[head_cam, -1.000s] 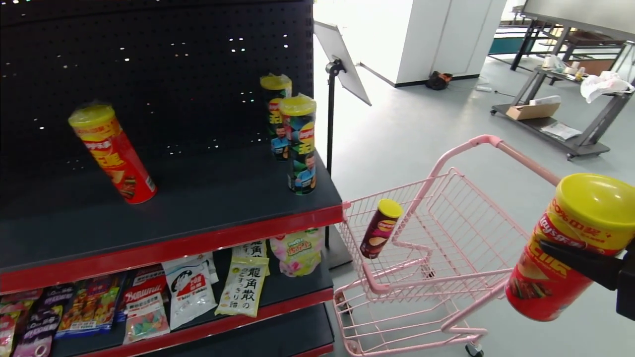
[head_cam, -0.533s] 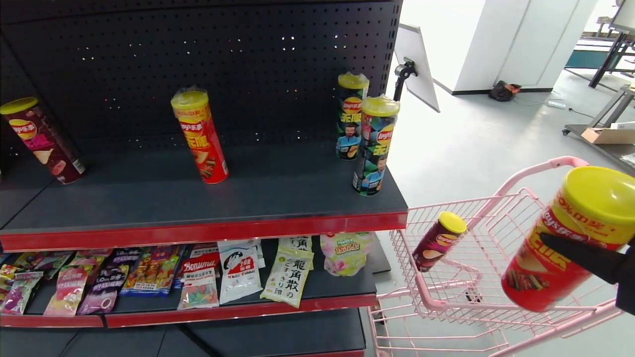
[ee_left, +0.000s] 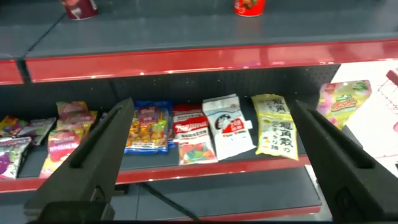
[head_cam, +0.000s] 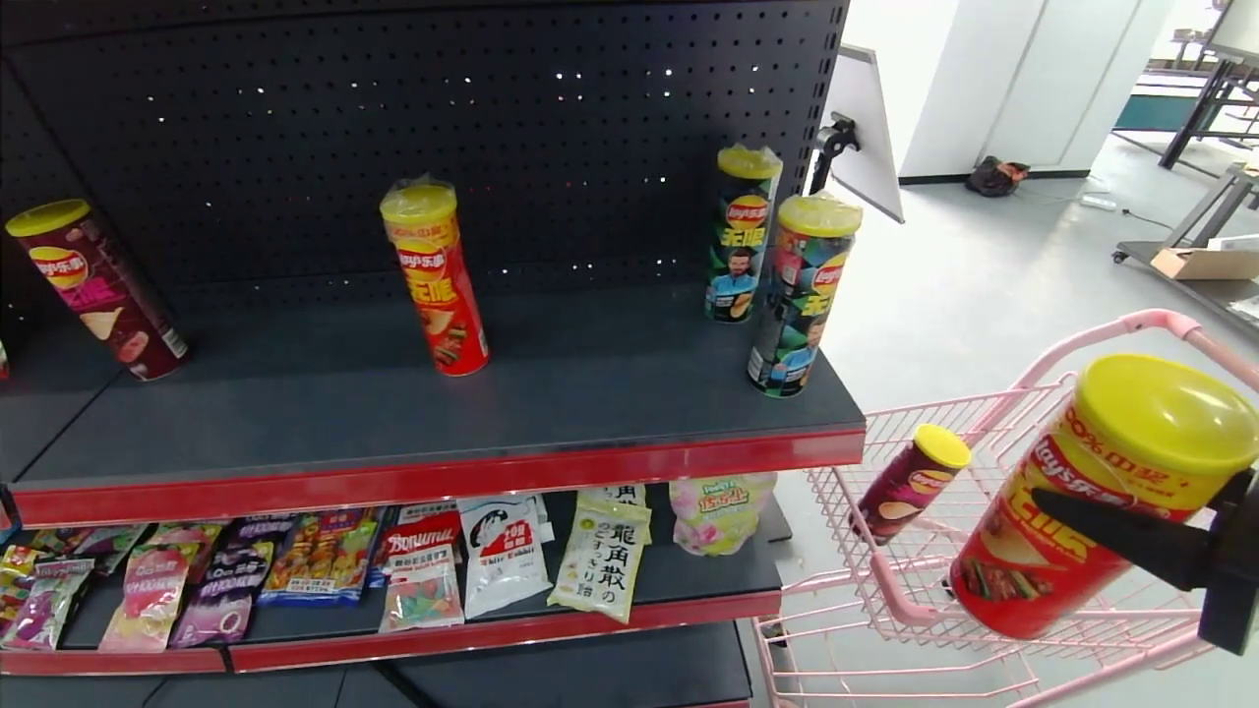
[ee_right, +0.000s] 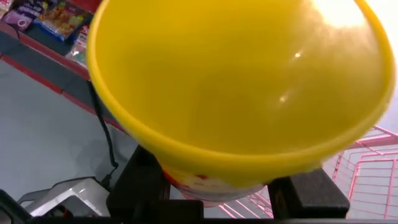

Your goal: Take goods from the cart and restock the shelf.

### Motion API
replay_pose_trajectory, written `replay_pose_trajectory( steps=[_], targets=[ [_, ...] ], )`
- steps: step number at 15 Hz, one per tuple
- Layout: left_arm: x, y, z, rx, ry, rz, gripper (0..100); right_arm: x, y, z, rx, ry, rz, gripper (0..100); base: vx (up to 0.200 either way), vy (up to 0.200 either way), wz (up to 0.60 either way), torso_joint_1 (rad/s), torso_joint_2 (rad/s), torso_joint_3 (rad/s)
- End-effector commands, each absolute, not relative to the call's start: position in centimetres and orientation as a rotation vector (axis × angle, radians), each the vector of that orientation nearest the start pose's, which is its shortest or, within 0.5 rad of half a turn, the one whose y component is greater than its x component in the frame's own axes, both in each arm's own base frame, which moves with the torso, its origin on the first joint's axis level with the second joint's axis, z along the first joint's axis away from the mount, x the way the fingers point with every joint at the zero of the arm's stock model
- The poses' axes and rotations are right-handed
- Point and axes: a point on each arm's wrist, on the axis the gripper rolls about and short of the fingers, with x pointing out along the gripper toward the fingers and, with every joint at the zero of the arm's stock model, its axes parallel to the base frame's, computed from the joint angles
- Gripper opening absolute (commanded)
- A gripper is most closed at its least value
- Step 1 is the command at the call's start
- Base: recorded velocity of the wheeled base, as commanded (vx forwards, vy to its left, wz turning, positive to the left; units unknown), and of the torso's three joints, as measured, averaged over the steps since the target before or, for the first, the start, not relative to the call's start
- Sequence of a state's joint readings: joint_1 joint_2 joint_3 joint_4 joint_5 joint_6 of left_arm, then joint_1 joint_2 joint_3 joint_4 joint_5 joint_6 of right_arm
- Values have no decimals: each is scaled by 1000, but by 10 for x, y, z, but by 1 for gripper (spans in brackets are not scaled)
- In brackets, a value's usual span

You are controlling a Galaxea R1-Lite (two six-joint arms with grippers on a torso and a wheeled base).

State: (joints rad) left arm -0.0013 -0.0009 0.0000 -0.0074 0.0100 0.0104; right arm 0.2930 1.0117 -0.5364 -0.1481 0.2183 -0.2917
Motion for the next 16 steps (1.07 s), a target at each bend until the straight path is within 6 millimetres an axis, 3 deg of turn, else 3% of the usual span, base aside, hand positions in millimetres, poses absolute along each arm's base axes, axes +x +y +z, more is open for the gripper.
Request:
replay_pose_trajectory(
  steps=[1, 3, 7, 16],
  targets=[
    [-23, 0, 76, 11, -8, 9, 100, 124, 46, 208, -275, 259, 653, 0, 0, 200, 0, 2, -2, 2],
    [-23, 0, 76, 9, -8, 9, 100, 122, 50, 207, -260, 246, 790, 0, 0, 200, 0, 0, 5, 0],
    [-23, 0, 76, 9, -8, 9, 100, 126, 62, 211, -265, 241, 856, 0, 0, 200, 0, 4, 4, 0],
    [-23, 0, 76, 9, -8, 9, 100, 130, 63, 212, -270, 242, 858, 0, 0, 200, 0, 3, 3, 4]
  ],
)
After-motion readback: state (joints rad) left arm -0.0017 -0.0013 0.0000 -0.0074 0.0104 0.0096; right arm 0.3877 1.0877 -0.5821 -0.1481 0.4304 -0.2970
